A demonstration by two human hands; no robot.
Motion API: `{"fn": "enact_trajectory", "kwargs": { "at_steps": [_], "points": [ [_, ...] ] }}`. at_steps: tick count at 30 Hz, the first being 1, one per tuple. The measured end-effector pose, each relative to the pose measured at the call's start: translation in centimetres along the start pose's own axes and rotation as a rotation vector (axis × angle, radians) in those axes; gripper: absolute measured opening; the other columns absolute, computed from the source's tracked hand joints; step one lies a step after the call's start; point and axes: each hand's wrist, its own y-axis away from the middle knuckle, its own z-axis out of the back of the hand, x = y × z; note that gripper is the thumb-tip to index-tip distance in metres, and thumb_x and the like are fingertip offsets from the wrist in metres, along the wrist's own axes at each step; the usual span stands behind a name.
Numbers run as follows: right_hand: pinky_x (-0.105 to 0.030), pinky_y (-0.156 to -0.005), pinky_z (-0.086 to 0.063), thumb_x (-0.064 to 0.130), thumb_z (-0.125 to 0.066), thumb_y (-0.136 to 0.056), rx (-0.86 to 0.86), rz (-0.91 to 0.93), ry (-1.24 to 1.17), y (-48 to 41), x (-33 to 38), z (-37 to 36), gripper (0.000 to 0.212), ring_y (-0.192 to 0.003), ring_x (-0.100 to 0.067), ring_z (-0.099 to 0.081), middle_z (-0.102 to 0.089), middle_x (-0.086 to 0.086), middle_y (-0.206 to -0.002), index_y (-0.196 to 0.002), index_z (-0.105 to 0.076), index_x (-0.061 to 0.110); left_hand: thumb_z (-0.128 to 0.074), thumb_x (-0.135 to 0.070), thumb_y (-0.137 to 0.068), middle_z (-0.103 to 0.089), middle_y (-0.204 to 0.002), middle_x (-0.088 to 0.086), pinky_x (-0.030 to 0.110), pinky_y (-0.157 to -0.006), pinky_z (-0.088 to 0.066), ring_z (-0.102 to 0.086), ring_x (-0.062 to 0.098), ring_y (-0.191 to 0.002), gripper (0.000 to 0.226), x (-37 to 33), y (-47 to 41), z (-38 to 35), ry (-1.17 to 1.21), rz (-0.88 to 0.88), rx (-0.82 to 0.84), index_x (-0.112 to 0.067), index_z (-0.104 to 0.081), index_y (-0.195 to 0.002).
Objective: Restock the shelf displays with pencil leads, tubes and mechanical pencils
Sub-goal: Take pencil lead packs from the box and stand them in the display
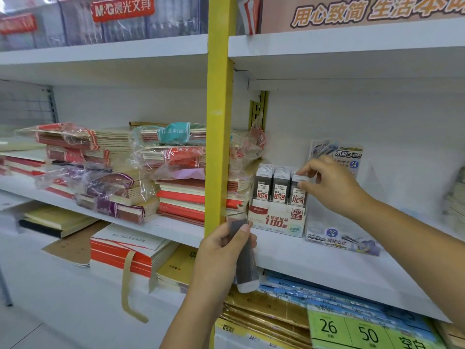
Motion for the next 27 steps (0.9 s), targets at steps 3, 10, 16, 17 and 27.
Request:
{"fn": "enact_trajectory", "kwargs": {
  "at_steps": [3,10,16,17,27],
  "points": [
    [-0.029,-0.076,-0.034,0.024,-0.068,-0.088,-0.026,-0.064,0.134,0.3,0.0,-0.3,0.028,-0.093,-0.016,-0.043,-0.048,-0.003,-0.098,-0.115,-0.068,0.02,-0.063,-0.039,-0.092,-0.076,-0.087,-0.015,0.016,-0.058,-0.053,-0.068,-0.004,-0.077,0.019,-0.1,0.0,0.1,-0.038,-0.014,0.013,-0.054,-0.072,-0.087],
    [-0.017,-0.067,-0.05,0.028,-0.052,-0.093,-0.149,-0.027,-0.26,8.4,4.5,0.0,0.024,-0.085,-0.001,-0.056,-0.061,0.009,-0.094,-0.114,-0.06,0.038,-0.07,-0.026,-0.087,-0.078,-0.098,-0.002,0.028,-0.073,-0.06,-0.073,0.01,-0.091,0.022,-0.2,0.0,0.0,0.067,-0.017,0.082,-0.029,-0.066,-0.109],
    [-0.029,-0.063,-0.058,0.04,-0.059,-0.09,0.295,-0.289,-0.803,14.0,7.0,-2.3,0.014,-0.073,-0.013,-0.071,-0.07,0.012,-0.092,-0.098,-0.062,0.051,-0.077,-0.037,-0.067,-0.076,-0.088,0.001,0.024,-0.067,-0.058,-0.074,0.017,-0.085,0.037,0.2,0.4,-1.0,0.137,-0.049,0.077,-0.02,-0.07,-0.098],
    [-0.031,-0.061,-0.058,0.032,-0.061,-0.091,0.266,-0.316,-0.842,14.1,6.8,-2.4,0.017,-0.069,-0.017,-0.071,-0.072,0.007,-0.089,-0.095,-0.065,0.048,-0.077,-0.037,-0.068,-0.076,-0.089,0.002,0.024,-0.067,-0.058,-0.074,0.018,-0.086,0.035,0.3,0.4,-1.2,0.136,-0.041,0.079,-0.019,-0.07,-0.098],
    [-0.011,-0.085,-0.046,0.006,-0.072,-0.082,0.045,-0.187,-0.838,13.5,4.3,-1.4,0.038,-0.105,-0.002,-0.062,-0.065,0.019,-0.108,-0.097,-0.074,0.041,-0.079,-0.025,-0.074,-0.077,-0.101,0.0,0.029,-0.068,-0.06,-0.075,0.017,-0.084,0.02,0.9,0.4,-1.2,-0.054,0.008,0.182,-0.032,-0.076,-0.092]
  ]
}}
